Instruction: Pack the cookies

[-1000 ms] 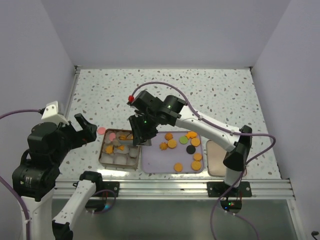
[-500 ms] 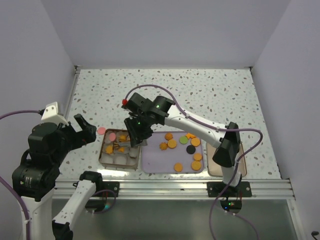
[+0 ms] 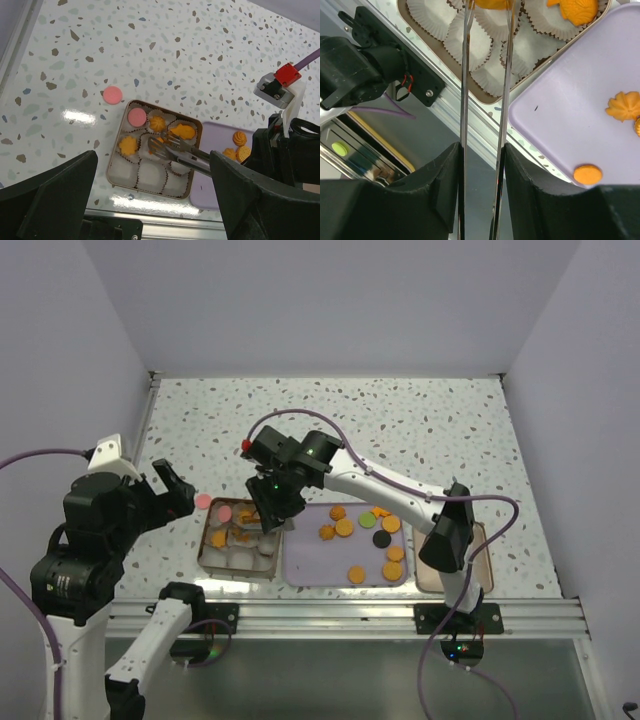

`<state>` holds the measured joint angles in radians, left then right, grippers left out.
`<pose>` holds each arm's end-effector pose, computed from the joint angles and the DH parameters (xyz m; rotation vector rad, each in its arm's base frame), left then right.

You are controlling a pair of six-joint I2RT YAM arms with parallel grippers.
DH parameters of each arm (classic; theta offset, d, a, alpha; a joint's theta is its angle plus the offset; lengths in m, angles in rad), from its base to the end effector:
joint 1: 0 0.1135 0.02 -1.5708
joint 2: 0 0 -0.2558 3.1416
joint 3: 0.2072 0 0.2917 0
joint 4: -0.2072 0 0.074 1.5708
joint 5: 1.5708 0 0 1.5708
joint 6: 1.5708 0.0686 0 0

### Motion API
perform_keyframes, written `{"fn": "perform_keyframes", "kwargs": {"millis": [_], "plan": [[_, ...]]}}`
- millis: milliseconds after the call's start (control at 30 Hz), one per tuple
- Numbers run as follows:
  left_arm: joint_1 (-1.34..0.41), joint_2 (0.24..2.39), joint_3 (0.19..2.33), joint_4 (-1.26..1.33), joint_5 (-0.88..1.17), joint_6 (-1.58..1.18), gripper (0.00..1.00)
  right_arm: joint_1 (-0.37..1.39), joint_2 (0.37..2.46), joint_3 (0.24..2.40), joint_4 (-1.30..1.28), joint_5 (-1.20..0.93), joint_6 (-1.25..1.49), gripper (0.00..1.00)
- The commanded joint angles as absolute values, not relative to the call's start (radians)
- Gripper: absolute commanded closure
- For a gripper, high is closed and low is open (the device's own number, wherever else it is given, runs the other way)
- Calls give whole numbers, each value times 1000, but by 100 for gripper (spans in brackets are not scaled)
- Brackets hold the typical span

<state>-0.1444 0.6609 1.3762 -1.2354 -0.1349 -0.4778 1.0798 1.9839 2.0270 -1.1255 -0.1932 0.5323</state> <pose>0.1175 -0.0078 0.4325 -0.4281 2.0502 -0.2368 0.2108 0.4221 0.2952 -0.8386 2.7315 0.7052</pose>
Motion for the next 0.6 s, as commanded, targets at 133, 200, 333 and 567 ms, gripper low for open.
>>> {"fn": "perform_keyframes", "kwargs": {"millis": [133, 200, 333, 567], "plan": [[-147, 721, 1384, -1146, -127, -442, 0, 1081, 1993, 2108, -1155, -173, 497, 56], [-146, 732, 1391, -1138, -126, -436, 0, 1081, 1994, 2123, -1163, -172, 495, 56], [-147, 762, 1404, -1121, -124, -423, 0, 1081, 1994, 2158, -1190, -169, 499, 56], [-147, 799, 1431, -1100, -121, -413, 0, 1071, 1919, 2214, -1278, -111, 494, 56]]}}
